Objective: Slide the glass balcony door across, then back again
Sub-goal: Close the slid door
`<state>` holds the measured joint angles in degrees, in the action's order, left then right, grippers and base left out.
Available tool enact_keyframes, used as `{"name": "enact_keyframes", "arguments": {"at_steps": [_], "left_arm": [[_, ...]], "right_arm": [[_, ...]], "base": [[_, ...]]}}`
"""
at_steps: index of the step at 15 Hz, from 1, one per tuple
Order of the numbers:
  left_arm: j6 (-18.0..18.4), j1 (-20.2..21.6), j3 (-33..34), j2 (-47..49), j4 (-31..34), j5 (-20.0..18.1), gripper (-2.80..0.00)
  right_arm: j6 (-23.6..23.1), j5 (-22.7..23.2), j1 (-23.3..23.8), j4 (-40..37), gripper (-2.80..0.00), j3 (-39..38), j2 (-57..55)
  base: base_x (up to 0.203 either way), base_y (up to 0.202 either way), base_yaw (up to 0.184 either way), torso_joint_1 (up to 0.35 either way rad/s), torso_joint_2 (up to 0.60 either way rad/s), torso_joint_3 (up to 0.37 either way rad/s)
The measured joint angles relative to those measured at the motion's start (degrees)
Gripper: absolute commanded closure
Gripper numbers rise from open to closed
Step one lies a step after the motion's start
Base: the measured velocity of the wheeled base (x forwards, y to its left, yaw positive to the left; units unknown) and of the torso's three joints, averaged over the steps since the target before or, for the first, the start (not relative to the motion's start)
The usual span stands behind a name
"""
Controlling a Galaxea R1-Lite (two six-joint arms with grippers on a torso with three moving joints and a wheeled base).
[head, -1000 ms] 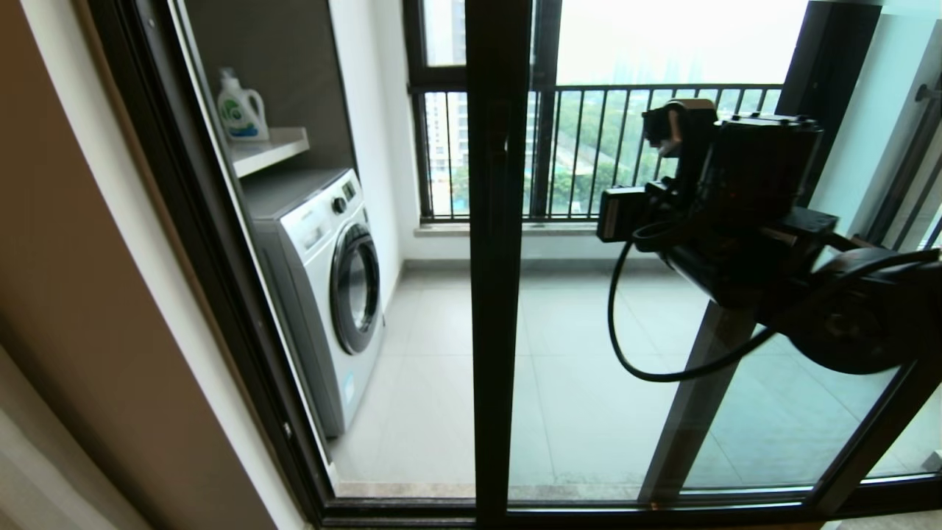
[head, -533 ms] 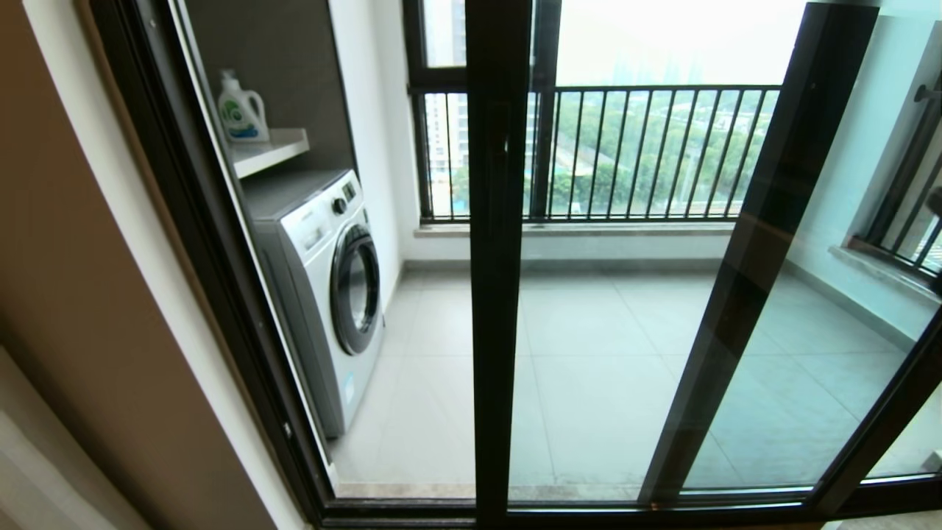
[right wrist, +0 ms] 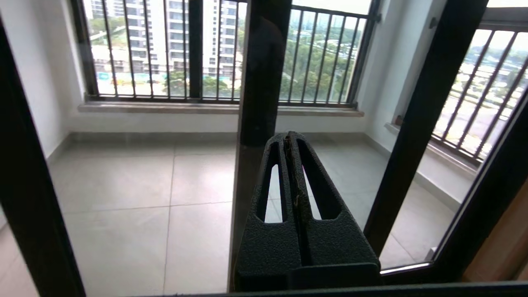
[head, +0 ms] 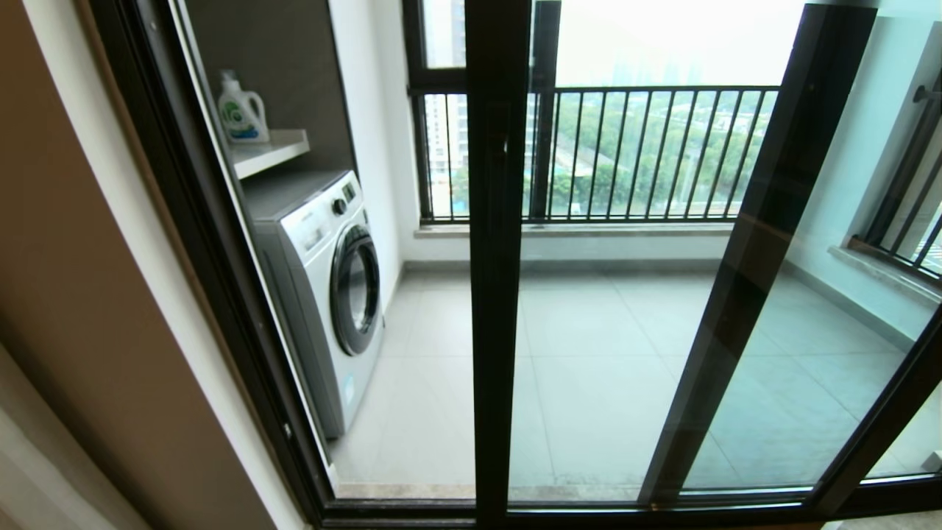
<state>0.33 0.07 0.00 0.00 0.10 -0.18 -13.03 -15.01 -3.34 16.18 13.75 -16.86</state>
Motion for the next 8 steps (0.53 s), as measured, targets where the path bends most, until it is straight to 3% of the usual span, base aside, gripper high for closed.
{"name": "enact_keyframes", "arguments": {"at_steps": [4,5,8], "left_arm": [[0.0,0.0,0.0,0.0,0.0,0.0,0.0],[0.0,0.0,0.0,0.0,0.0,0.0,0.0],[0.0,0.0,0.0,0.0,0.0,0.0,0.0]], "right_arm": [[4.1,14.5,2.6,-12.6,0.0,-7.8,12.9],[6.0,15.9,2.9,-14.2,0.0,-10.2,14.3],[4.5,17.9,3.1,-15.0,0.0,-13.3,16.3]], "base": [[0.0,0.0,0.0,0.0,0.0,0.0],[0.0,0.0,0.0,0.0,0.0,0.0],[0.0,0.0,0.0,0.0,0.0,0.0]]}}
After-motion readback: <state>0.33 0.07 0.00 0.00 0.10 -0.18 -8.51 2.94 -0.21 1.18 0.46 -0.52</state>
